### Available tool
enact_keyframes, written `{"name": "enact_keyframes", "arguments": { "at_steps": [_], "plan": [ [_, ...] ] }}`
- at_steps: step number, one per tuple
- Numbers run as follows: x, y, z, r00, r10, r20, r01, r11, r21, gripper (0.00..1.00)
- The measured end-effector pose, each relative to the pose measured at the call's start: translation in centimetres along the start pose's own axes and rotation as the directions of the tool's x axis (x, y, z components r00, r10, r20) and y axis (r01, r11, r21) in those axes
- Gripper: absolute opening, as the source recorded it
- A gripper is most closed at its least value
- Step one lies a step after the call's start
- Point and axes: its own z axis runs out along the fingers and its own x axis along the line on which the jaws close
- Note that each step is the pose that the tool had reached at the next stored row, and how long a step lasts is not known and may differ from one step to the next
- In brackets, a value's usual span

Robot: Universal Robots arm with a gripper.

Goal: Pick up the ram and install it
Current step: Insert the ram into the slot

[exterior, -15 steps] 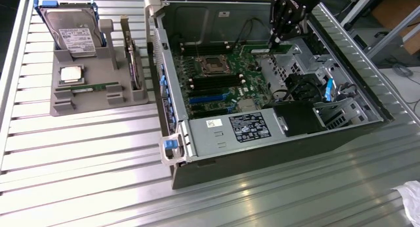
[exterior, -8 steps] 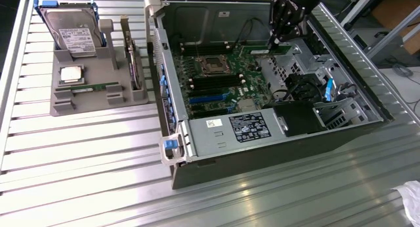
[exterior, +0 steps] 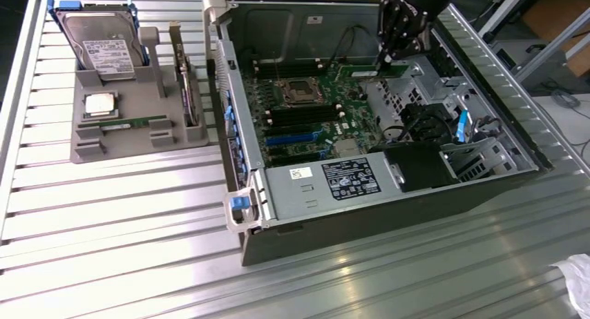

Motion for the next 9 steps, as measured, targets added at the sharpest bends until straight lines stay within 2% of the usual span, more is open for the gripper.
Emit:
{"name": "enact_keyframes", "arguments": {
  "at_steps": [9],
  "plan": [
    [-0.01, -0.01, 0.35, 1.0000, 0.000, -0.0001, 0.000, 1.0000, 0.0000, 0.12]
  ]
}}
